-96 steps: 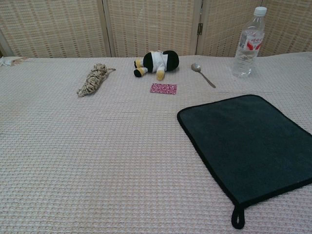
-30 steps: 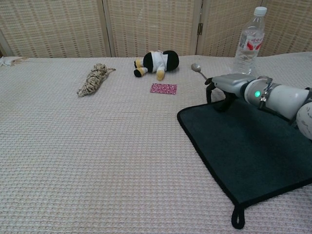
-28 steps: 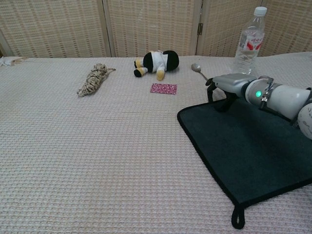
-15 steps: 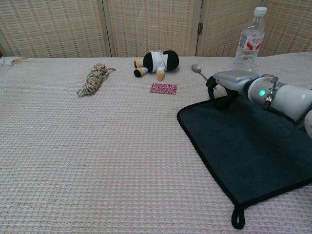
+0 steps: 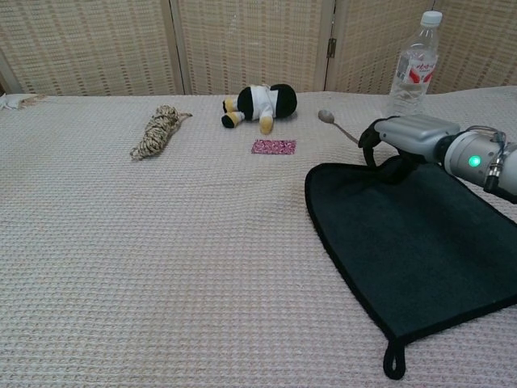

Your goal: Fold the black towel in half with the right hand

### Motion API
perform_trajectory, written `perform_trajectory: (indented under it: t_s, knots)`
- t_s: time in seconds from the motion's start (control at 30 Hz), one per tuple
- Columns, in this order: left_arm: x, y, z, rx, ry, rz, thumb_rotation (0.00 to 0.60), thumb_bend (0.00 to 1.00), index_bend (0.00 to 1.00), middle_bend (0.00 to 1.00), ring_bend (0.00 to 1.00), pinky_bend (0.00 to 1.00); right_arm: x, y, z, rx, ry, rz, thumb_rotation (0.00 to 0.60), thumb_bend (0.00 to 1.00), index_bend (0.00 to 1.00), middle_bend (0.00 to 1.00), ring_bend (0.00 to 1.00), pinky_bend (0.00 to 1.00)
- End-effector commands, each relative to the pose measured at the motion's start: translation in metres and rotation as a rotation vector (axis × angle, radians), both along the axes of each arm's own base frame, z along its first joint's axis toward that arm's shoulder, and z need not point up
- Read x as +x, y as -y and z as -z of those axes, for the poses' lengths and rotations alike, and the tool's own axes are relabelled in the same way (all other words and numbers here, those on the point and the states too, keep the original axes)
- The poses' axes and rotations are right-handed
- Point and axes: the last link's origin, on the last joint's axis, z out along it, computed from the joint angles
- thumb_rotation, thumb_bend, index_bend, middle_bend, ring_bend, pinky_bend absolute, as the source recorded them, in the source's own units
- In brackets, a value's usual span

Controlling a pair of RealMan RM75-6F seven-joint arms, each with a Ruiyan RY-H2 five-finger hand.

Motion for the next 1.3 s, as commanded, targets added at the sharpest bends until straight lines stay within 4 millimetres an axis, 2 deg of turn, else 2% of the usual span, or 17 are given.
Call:
perform_trajectory:
  t_s: [0.03,0.3,0.63,0.93,1.3]
  knots:
    - [0.001,0.001,0.001,-0.002,0.0,0.001,0.6,0.52,0.0,0.03,0.0,0.0,-0.005,-0.007,-0.002,0.002,-0.018,-0.012,0.6,0.49,0.66,0.22,0.06,0.0]
    - [0.003,0.002,0.001,-0.007,0.001,0.01,0.6,0.52,0.0,0.03,0.0,0.0,-0.011,-0.027,-0.007,0.019,-0.027,-0.032,0.6,0.49,0.66,0.22,0.06,0.0]
    - [0.005,0.004,0.003,-0.015,0.001,0.018,0.6,0.52,0.0,0.03,0.0,0.0,-0.027,-0.076,-0.024,0.055,-0.051,-0.067,0.6,0.49,0.68,0.23,0.06,0.0]
    - [0.007,0.006,0.003,-0.016,0.003,0.027,0.6,0.52,0.0,0.03,0.0,0.0,-0.042,-0.124,-0.03,0.132,-0.054,-0.078,0.6,0.49,0.68,0.23,0.06,0.0]
    - [0.009,0.008,0.002,-0.015,0.011,0.038,0.6,0.52,0.0,0.03,0.0,0.0,-0.05,-0.158,-0.035,0.175,-0.038,-0.086,0.6,0.49,0.68,0.23,0.06,0.0]
